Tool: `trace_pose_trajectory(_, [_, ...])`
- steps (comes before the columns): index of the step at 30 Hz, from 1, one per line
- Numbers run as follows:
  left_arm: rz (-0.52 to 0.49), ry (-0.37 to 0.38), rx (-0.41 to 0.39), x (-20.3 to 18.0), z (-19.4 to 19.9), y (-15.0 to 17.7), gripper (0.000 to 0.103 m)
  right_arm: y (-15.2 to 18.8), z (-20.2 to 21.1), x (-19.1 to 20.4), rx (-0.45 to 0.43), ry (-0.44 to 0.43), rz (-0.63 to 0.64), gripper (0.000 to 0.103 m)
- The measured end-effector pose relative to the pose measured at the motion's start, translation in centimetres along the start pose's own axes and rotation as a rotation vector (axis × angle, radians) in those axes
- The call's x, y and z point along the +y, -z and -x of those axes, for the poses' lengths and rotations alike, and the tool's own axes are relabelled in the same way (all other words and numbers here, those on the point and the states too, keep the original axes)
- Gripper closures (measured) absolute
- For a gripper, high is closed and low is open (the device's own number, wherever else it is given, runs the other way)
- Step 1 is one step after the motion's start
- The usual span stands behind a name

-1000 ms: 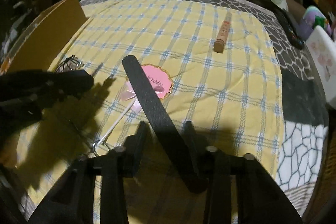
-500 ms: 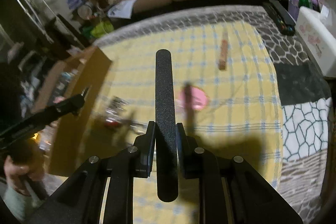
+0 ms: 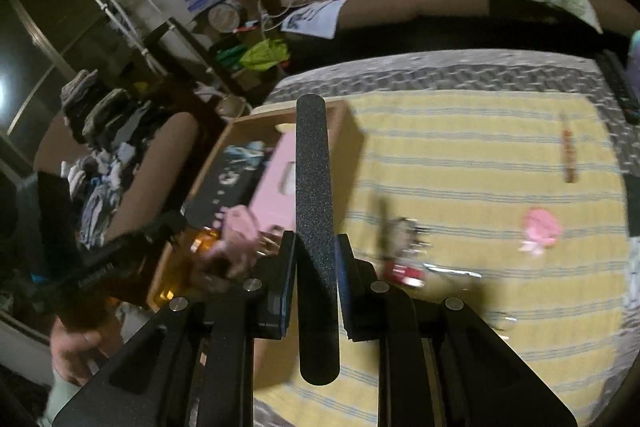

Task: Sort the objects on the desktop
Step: 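Carry the nail file and pliers into the cardboard box and open both tools, then withdraw both tools from the box back over the table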

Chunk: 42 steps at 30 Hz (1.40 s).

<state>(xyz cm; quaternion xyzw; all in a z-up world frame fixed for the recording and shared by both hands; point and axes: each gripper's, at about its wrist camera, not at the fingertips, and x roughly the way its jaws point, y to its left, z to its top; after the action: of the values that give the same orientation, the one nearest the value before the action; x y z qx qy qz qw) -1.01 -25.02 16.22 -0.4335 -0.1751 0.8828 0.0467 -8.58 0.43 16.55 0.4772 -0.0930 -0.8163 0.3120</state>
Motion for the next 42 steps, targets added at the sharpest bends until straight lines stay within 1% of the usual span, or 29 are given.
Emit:
trace_pose_trajectory(2, [0.011,-0.012,0.014,1.8,-0.5,0.5,0.090,-0.4,-1.9,1.3,0.010,-0.014,-0.015,0.084])
trace_pose_trajectory(6, [0.015,-0.010,0.042,3.4,-1.8,1.4,0.090,-1.5,-7.0,3.2,0.034,-0.011,-0.058,0.084])
trace_pose_trajectory(9, [0.004,-0.020,0.056,4.4,-2.8,1.8,0.090,-2.4,-10.4,3.9,0.041,0.020,-0.082,0.084])
trace_pose_trajectory(11, [0.011,-0.014,0.068,5.1,-3.6,1.7,0.090,-2.9,-12.6,4.4,0.049,0.048,-0.087,0.084])
trace_pose_trajectory(15, [0.004,-0.011,0.077,5.8,-4.7,0.7,0.090,-3.3,-15.4,4.5,0.057,0.100,-0.071,0.084])
trace_pose_trajectory(18, [0.014,-0.005,0.086,6.4,-5.5,0.0,0.090,-3.6,-16.7,4.0,0.056,0.126,-0.077,0.084])
trace_pose_trajectory(20, [0.017,-0.012,0.102,6.8,-6.1,0.0,0.090,-3.6,-17.5,3.8,0.062,0.145,-0.078,0.084])
trace_pose_trajectory(23, [0.022,0.000,0.122,7.2,-6.6,0.3,0.090,-3.8,-17.8,4.3,0.055,0.166,-0.047,0.081])
trace_pose_trajectory(26, [0.027,0.004,0.115,7.2,-6.0,0.3,0.090,-3.6,-17.7,4.4,0.067,0.154,-0.047,0.081])
trace_pose_trajectory(28, [0.049,0.007,0.095,7.5,-5.2,0.1,0.090,-3.5,-16.9,4.5,0.061,0.153,-0.040,0.081])
trace_pose_trajectory(30, [0.083,0.016,0.075,8.1,-4.3,-0.1,0.083,-3.5,-16.0,4.4,0.047,0.152,-0.038,0.079])
trace_pose_trajectory(32, [0.110,0.016,0.052,8.6,-3.3,-0.2,0.080,-3.4,-14.8,4.4,0.039,0.150,-0.035,0.076])
trace_pose_trajectory(35, [0.137,0.021,0.032,8.7,-2.1,-0.1,0.070,-3.0,-12.7,4.5,0.019,0.174,-0.008,0.070])
trace_pose_trajectory(36, [0.140,0.023,0.027,8.6,-1.9,-0.1,0.065,-2.9,-11.9,4.5,0.014,0.185,0.006,0.067])
trace_pose_trajectory(37, [0.138,0.026,0.024,8.2,-1.6,0.0,0.062,-2.7,-11.2,4.6,0.008,0.199,0.021,0.062])
trace_pose_trajectory(38, [0.132,0.028,0.021,7.7,-1.4,0.1,0.056,-2.4,-10.3,4.5,0.000,0.215,0.038,0.060])
trace_pose_trajectory(39, [0.126,0.030,0.019,7.3,-1.2,0.3,0.049,-2.2,-9.6,4.4,-0.007,0.232,0.051,0.054])
trace_pose_trajectory(40, [0.119,0.031,0.017,6.7,-1.1,0.4,0.047,-1.8,-8.8,4.2,-0.012,0.253,0.064,0.048])
trace_pose_trajectory(42, [0.097,0.033,0.016,5.3,-0.9,0.7,0.031,-1.4,-7.7,3.8,-0.018,0.276,0.074,0.041])
